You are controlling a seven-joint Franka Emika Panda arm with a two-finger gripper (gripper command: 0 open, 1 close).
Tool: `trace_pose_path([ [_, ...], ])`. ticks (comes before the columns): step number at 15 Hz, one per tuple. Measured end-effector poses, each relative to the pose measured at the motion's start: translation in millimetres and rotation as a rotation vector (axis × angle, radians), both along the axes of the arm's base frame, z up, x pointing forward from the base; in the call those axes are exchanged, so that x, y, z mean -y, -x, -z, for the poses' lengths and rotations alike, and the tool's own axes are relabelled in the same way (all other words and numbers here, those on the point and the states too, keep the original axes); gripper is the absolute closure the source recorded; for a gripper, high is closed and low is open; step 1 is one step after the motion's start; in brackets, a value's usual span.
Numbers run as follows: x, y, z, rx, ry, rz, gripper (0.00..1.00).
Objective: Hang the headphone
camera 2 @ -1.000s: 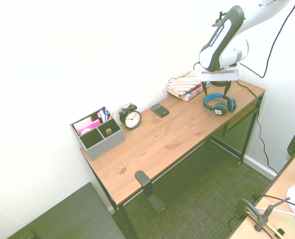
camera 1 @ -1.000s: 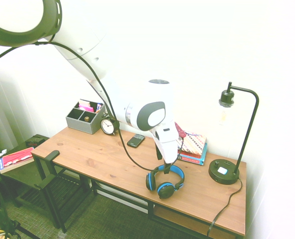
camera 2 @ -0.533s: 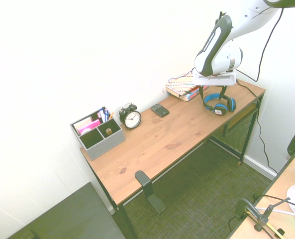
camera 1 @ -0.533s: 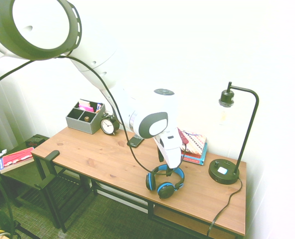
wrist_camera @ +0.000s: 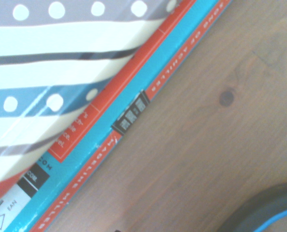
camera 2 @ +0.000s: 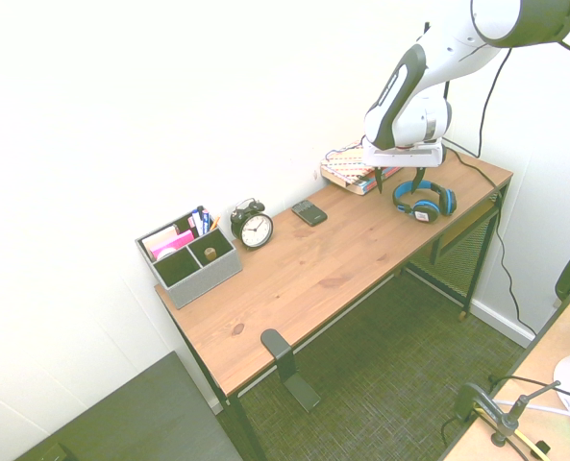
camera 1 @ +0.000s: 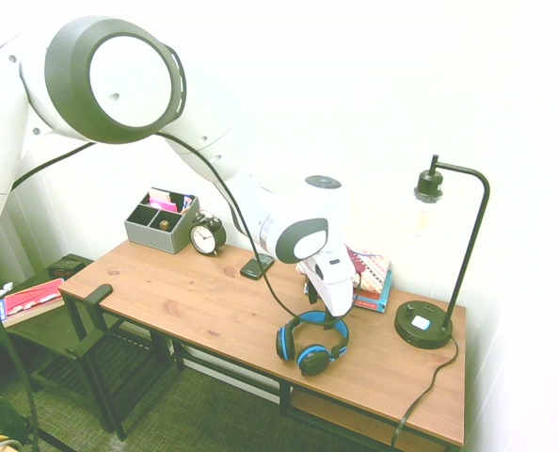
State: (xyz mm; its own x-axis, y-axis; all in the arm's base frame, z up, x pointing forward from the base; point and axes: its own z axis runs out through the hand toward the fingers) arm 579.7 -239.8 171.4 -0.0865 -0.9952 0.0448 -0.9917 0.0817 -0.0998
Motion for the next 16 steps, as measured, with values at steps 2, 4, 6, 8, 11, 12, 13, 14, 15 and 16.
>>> trace_pose_path([
  [2, 1, -6, 6, -0.005, 0.000, -0.002, 1.00],
  [4, 3, -12, 8, -0.010, -0.001, -0.004, 1.00],
  [6, 6, -14, 8, -0.016, -0.001, -0.002, 1.00],
  [8, 10, -13, 9, -0.020, 0.000, 0.002, 1.00],
  [11, 10, -13, 9, -0.021, -0.001, 0.003, 1.00],
  [12, 10, -13, 9, -0.021, -0.001, 0.003, 1.00],
  [13, 10, -13, 8, -0.020, -0.001, 0.002, 1.00],
  [14, 10, -13, 8, -0.020, -0.001, 0.001, 1.00],
  [15, 10, -13, 8, -0.020, 0.000, 0.001, 1.00],
  [16, 11, -13, 8, -0.021, 0.001, 0.001, 1.00],
])
